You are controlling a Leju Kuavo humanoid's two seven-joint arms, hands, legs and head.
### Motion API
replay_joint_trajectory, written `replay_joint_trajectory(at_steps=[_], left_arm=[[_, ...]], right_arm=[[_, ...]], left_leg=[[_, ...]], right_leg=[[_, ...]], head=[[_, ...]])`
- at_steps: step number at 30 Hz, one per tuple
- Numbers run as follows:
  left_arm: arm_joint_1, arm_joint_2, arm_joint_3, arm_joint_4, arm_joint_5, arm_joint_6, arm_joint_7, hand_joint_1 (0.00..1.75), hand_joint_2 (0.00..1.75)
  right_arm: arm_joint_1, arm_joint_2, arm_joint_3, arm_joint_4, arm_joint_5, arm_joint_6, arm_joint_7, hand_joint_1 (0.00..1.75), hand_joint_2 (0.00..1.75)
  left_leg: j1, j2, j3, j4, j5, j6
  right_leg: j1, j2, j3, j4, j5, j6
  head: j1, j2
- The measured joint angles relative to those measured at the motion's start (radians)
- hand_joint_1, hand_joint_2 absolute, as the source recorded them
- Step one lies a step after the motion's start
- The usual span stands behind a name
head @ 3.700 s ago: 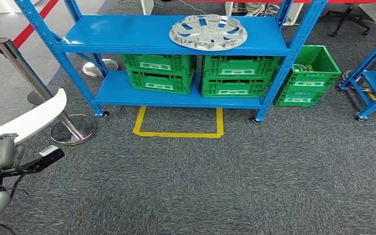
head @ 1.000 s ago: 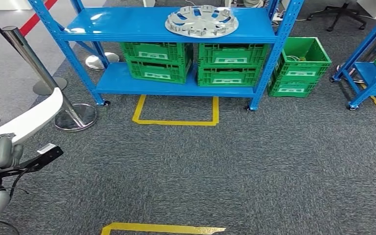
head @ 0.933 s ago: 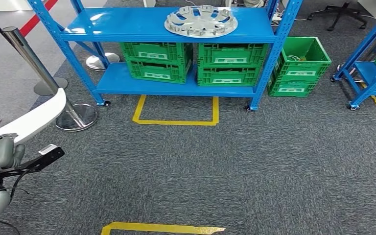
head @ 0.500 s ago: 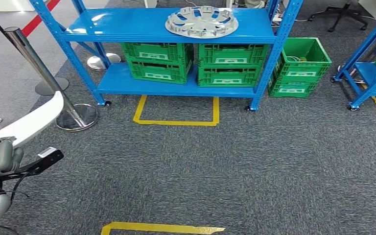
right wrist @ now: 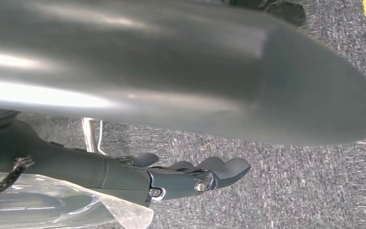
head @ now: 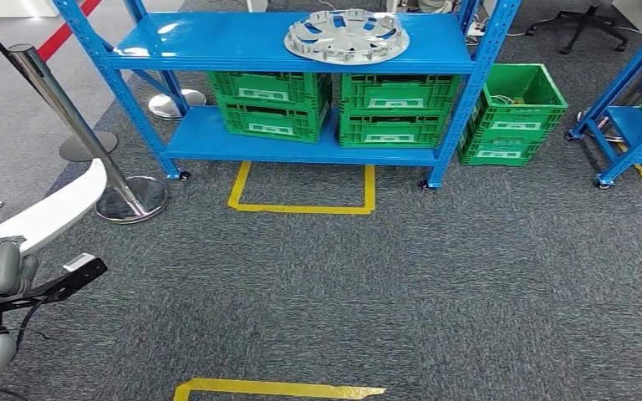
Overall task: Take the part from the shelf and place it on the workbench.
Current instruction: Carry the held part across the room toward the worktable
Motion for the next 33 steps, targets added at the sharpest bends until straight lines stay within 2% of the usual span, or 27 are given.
replay_joint_trajectory(at_steps=[10,14,17,22,33], left_arm=[[0.002,0.0,0.006,0.0,0.0,0.001,0.0,1.75,1.75],[0.017,-0.002,0.016,-0.005,-0.004,-0.006,0.001,1.75,1.75],[0.041,-0.007,0.028,-0.024,-0.011,-0.013,0.006,1.75,1.75],[0.06,-0.009,0.046,-0.038,-0.014,-0.014,0.007,1.75,1.75],[0.075,-0.012,0.062,-0.037,-0.003,-0.01,-0.006,1.75,1.75]], right_arm=[[-0.001,0.0,0.0,0.0,0.023,-0.018,-0.027,0.0,0.0],[-0.003,0.0,0.003,0.0,0.108,-0.112,-0.063,0.0,0.0],[-0.009,0.0,0.002,0.004,0.108,-0.185,-0.104,0.0,0.0],[-0.011,0.0,-0.003,0.009,0.068,-0.139,-0.138,0.0,0.0],[-0.005,0.0,0.005,-0.003,0.014,-0.062,-0.127,0.0,0.0]], left_leg=[[0.0,0.0,-0.001,0.0,0.0,0.0],[0.0,0.0,-0.001,0.0,0.001,0.001],[0.0,0.0,-0.001,0.0,0.001,0.001],[0.0,-0.002,-0.001,0.0,0.0,0.001],[0.0,-0.002,-0.002,0.0,0.0,0.001]], right_leg=[[0.0,0.0,0.005,0.0,0.0,0.0],[0.0,0.0,0.008,0.0,0.001,0.001],[0.0,0.0,0.007,0.0,0.001,0.001],[0.0,-0.001,-0.003,0.0,-0.001,0.0],[0.0,-0.001,0.001,0.0,0.0,0.0]], head=[[0.0,0.0],[0.0,0.0],[0.0,0.0],[0.0,0.0],[0.0,0.0]])
